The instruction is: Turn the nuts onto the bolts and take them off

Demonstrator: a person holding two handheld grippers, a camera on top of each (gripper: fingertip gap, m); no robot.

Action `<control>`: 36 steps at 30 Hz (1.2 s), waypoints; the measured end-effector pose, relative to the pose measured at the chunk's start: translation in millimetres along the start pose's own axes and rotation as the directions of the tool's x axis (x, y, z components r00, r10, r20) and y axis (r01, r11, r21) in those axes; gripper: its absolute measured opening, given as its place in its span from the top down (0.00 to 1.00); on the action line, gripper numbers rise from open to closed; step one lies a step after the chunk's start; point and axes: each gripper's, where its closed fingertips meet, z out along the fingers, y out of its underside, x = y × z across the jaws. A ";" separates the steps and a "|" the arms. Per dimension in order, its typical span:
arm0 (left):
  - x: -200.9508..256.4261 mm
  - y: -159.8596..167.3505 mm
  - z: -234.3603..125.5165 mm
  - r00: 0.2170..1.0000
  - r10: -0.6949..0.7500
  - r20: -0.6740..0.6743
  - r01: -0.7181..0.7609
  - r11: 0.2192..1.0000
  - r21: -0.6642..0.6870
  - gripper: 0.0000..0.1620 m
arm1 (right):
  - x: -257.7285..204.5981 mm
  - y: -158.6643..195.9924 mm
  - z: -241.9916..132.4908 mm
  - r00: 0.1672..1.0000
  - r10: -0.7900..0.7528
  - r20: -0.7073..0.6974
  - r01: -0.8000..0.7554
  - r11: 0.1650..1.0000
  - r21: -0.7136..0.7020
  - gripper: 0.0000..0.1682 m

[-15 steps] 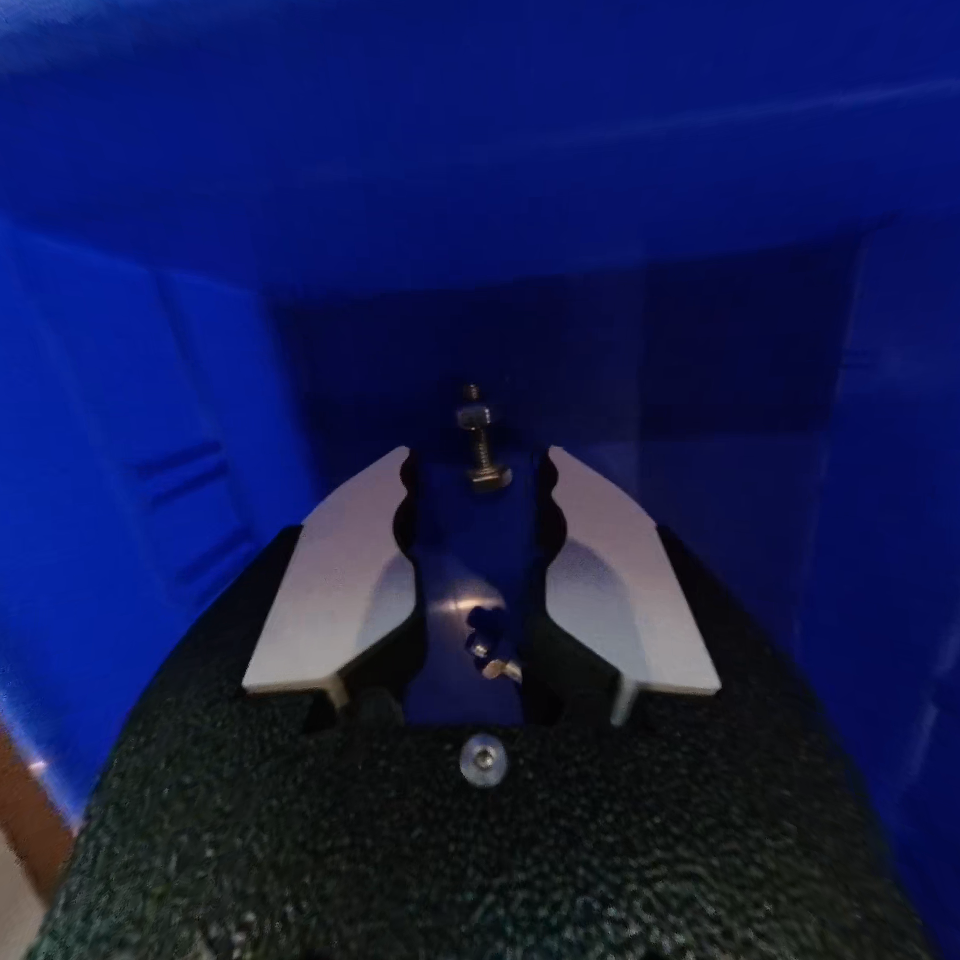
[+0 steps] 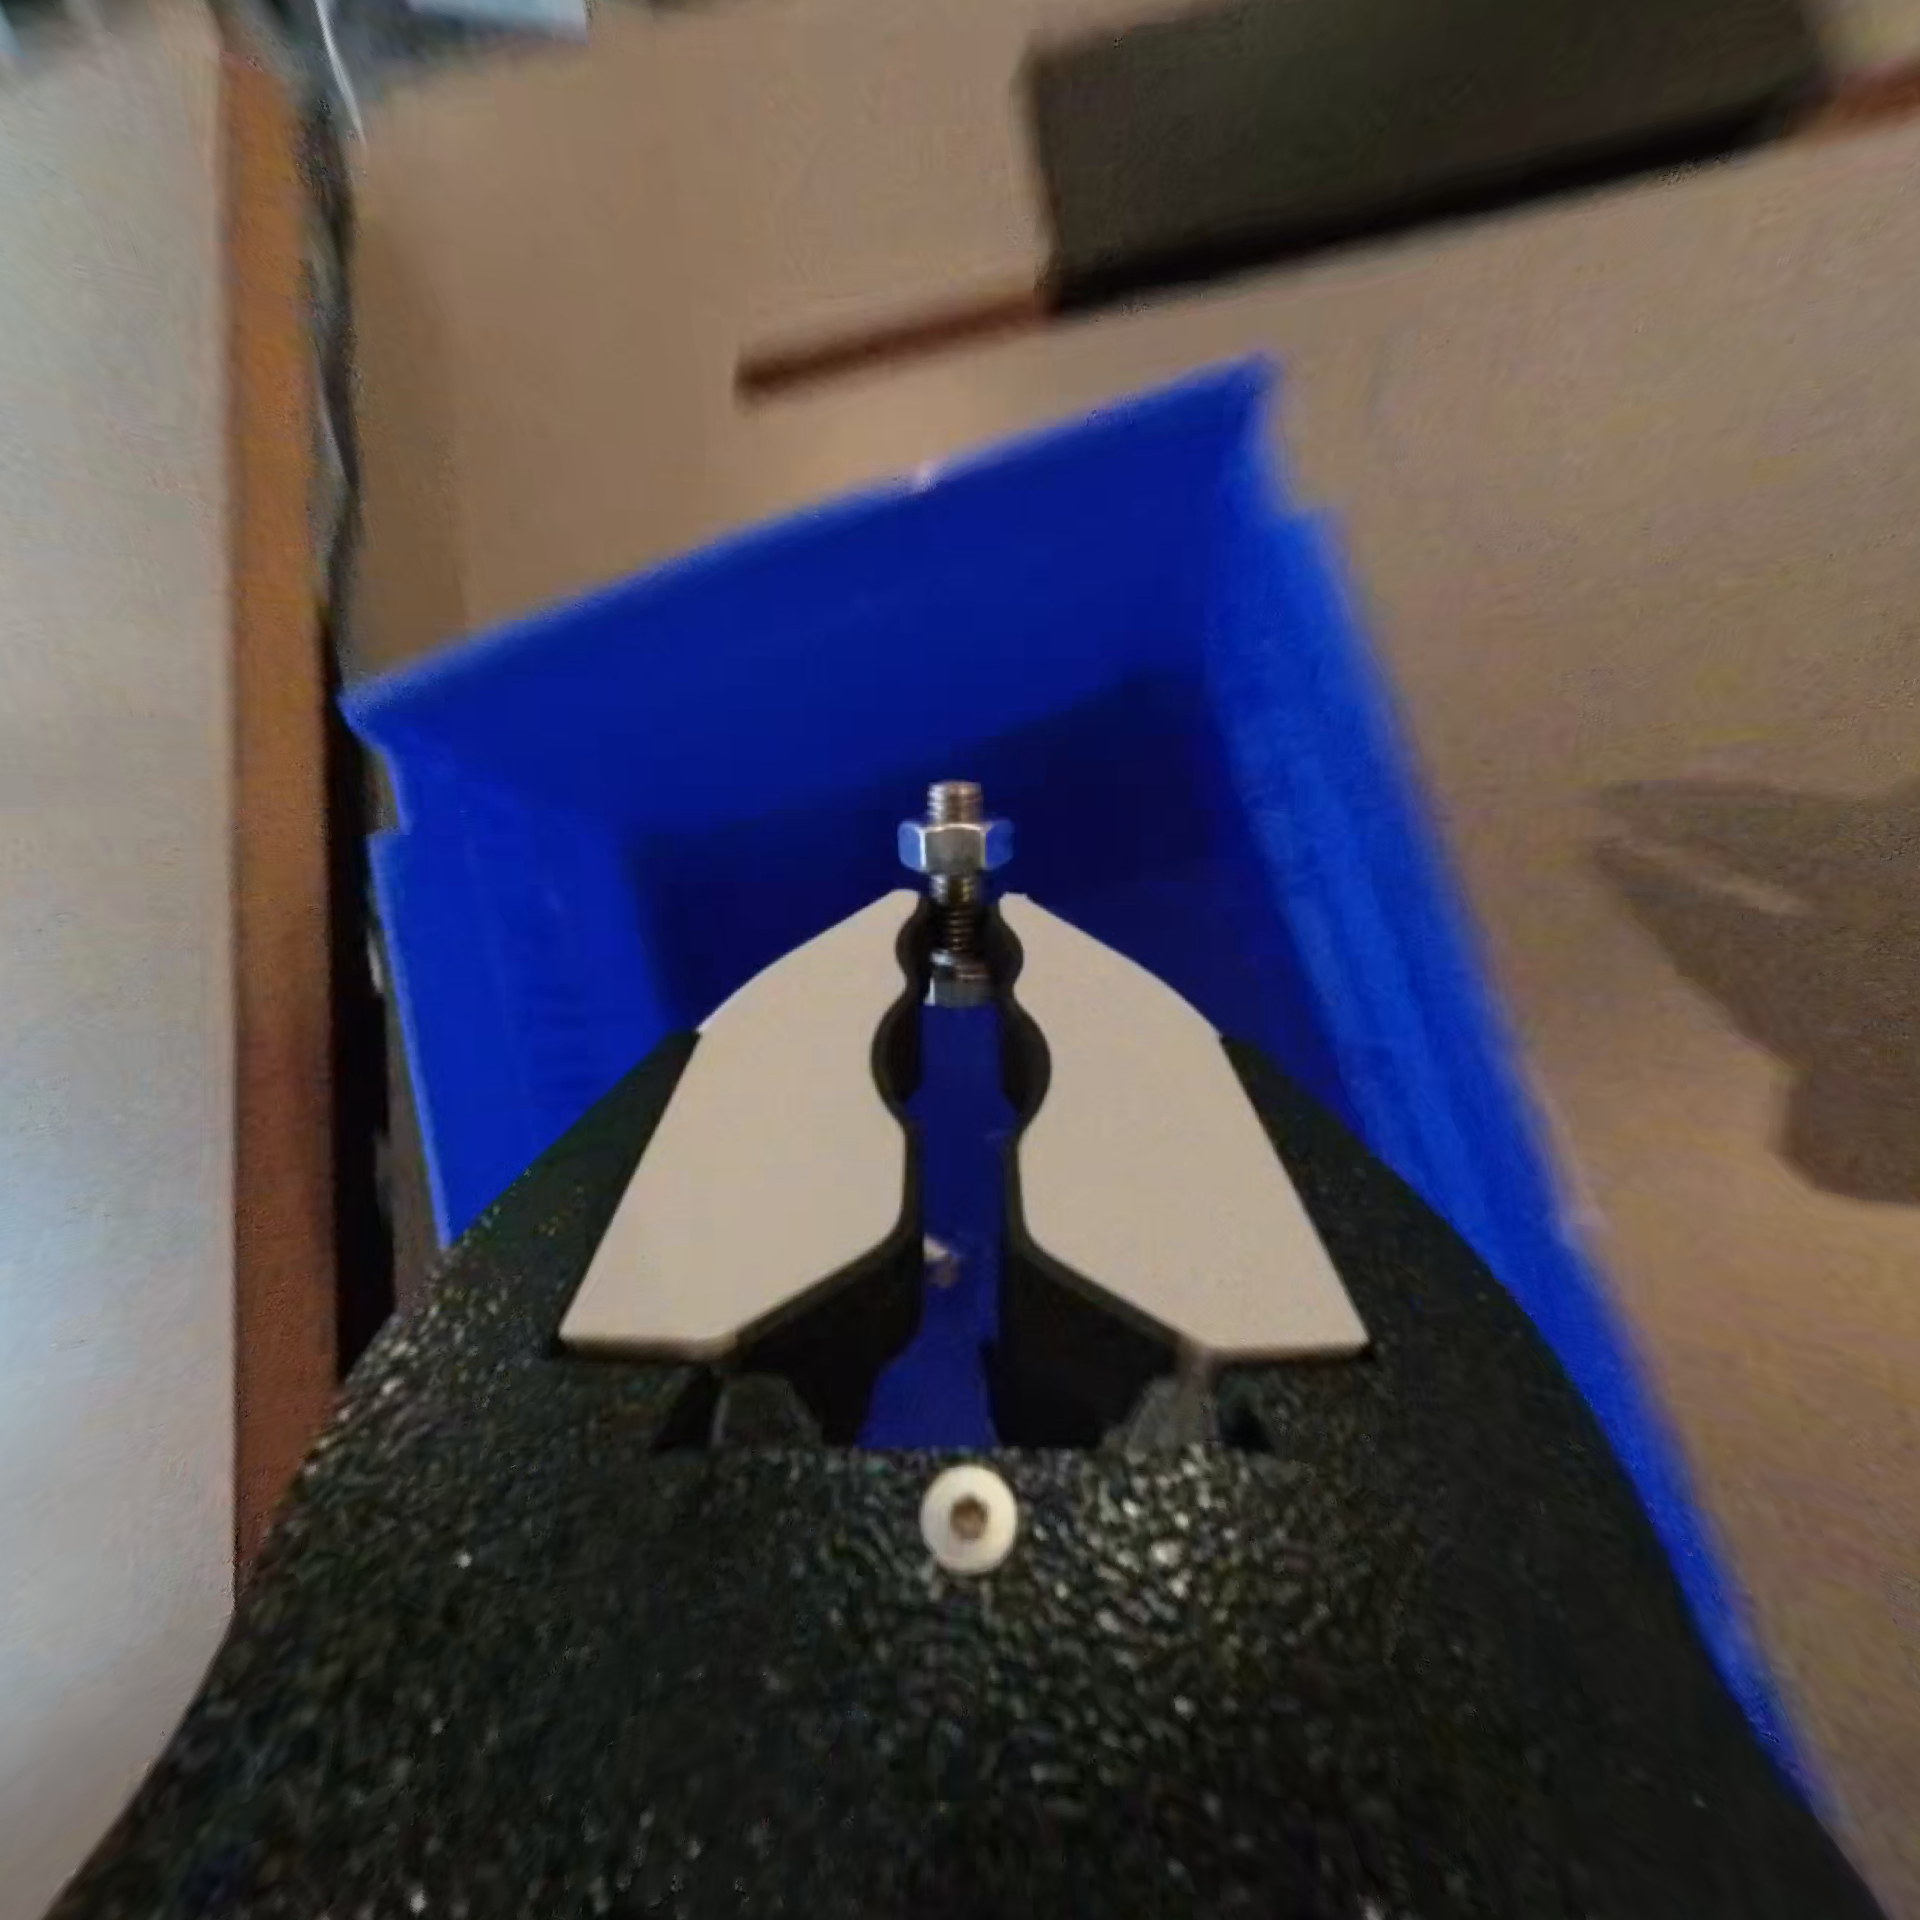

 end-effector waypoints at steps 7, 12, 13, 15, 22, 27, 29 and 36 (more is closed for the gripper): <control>204.8 -32.9 -99.7 0.873 0.460 -0.161 -0.303 0.772 0.558 0.94 | 40.6 3.6 -31.3 0.995 0.063 -0.080 -0.061 0.998 0.029 0.93; 301.5 -13.4 -45.7 0.732 0.661 -0.166 -0.438 0.643 0.628 0.94 | 64.9 9.3 -85.5 0.988 0.129 -0.087 -0.127 0.991 0.034 0.92; 315.5 -10.8 -34.5 0.702 0.688 -0.184 -0.443 0.624 0.644 0.94 | 63.3 8.8 -95.6 0.988 0.146 -0.051 -0.144 0.989 0.039 0.91; 334.3 -10.1 -15.1 0.656 0.735 -0.172 -0.455 0.567 0.687 0.95 | 56.2 5.0 -112.9 0.984 0.171 0.039 -0.173 0.983 0.055 0.90; 355.1 -0.4 14.0 0.553 0.824 -0.124 -0.498 0.446 0.743 0.94 | 28.8 22.4 -122.9 0.916 0.277 0.292 -0.240 0.958 -0.156 0.82; 354.8 14.6 24.0 0.488 0.870 -0.066 -0.578 0.379 0.722 0.94 | 16.6 35.7 -115.3 0.913 0.275 0.303 -0.195 0.943 -0.268 0.83; 354.5 17.7 26.3 0.479 0.875 -0.071 -0.584 0.377 0.719 0.95 | 11.8 40.9 -113.7 0.915 0.258 0.310 -0.161 0.938 -0.306 0.83; 357.8 28.1 33.2 0.440 0.886 -0.148 -0.581 0.407 0.705 0.94 | 2.8 52.8 -110.4 0.896 0.278 0.346 -0.129 0.909 -0.396 0.83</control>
